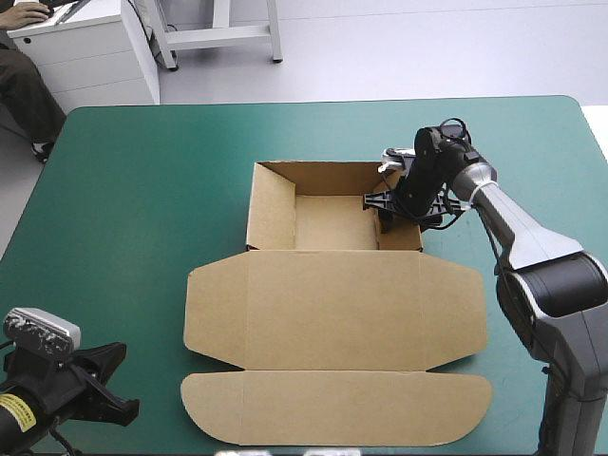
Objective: Fold the box
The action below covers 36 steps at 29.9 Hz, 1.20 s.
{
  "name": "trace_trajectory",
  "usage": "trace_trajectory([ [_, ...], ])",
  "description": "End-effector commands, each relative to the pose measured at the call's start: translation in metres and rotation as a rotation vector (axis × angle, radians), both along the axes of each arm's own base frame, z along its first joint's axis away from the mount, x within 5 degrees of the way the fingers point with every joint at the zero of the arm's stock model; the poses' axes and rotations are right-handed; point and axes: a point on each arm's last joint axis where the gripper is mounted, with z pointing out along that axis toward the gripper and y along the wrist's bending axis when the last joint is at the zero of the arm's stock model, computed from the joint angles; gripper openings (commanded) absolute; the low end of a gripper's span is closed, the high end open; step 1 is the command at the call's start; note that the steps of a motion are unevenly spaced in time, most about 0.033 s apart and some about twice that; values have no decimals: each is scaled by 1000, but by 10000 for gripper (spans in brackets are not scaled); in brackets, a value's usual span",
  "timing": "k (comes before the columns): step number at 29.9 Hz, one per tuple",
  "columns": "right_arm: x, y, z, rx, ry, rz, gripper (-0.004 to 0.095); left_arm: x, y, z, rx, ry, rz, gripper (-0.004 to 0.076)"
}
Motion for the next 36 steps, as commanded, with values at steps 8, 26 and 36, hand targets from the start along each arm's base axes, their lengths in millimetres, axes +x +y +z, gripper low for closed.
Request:
trace_trajectory([
  [8,-14,-8,42,-11,-82,21,401,4,-2,11,-49,-69,5,-10],
  [26,-19,-8,54,13,-103,29,9,4,-2,11,-48,-67,5,-10],
  [36,-23,-24,104,-49,-285,49,-20,3,-2,10,-42,-54,5,-10],
])
